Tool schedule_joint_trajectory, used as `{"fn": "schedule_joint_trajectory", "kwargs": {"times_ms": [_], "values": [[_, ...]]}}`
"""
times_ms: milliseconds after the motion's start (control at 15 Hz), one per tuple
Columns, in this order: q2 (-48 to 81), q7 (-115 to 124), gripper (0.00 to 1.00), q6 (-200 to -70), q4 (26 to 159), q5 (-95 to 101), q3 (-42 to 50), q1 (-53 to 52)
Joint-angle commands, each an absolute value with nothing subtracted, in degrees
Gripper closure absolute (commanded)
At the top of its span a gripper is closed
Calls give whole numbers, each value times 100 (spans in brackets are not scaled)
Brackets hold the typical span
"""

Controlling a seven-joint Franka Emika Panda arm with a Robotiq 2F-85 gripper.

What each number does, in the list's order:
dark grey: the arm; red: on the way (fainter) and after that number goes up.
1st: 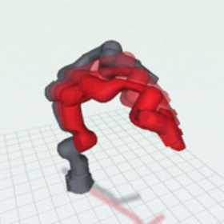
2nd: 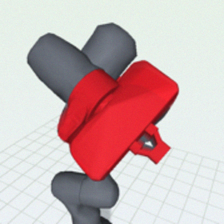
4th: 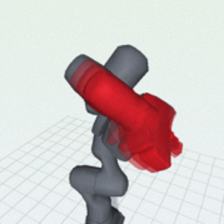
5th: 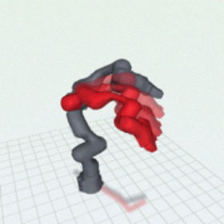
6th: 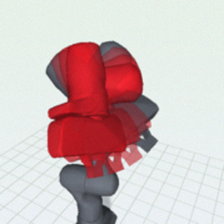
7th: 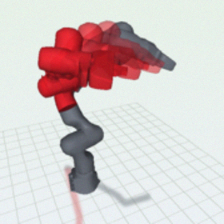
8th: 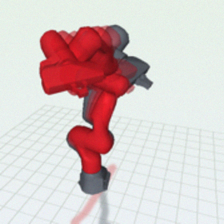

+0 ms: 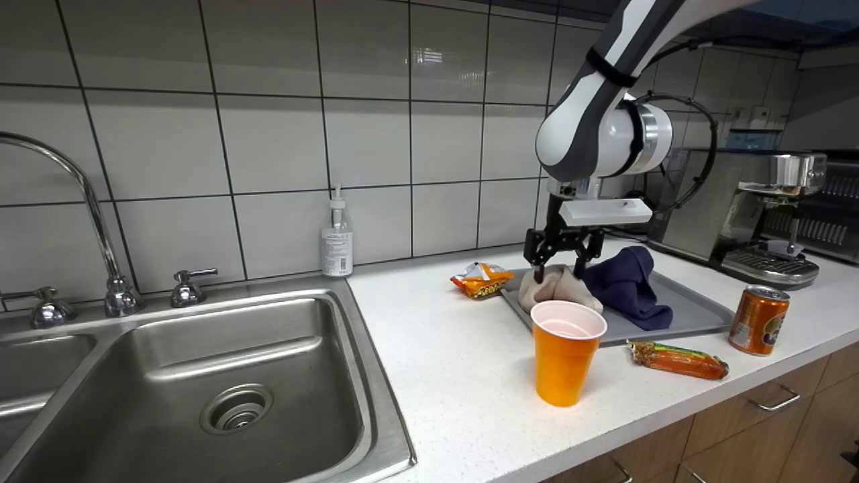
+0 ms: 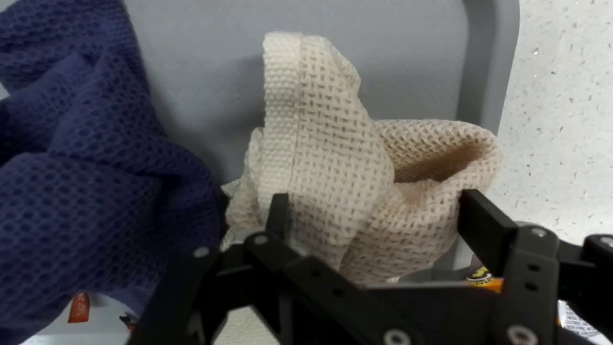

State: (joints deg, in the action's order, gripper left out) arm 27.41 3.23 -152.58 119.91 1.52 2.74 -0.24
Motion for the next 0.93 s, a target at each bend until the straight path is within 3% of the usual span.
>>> {"fn": "schedule_joint_trajectory", "kwargs": {"times_ms": [0,467,533,867], "values": [[2733,427,42,-15116,11924,247,375,-74],[2707,397,95,-15103,11938,196,407,-25],[2683,390,100,-15103,11949,176,396,-16],[2442,354,98,-15144,12087,128,332,-14]]}}
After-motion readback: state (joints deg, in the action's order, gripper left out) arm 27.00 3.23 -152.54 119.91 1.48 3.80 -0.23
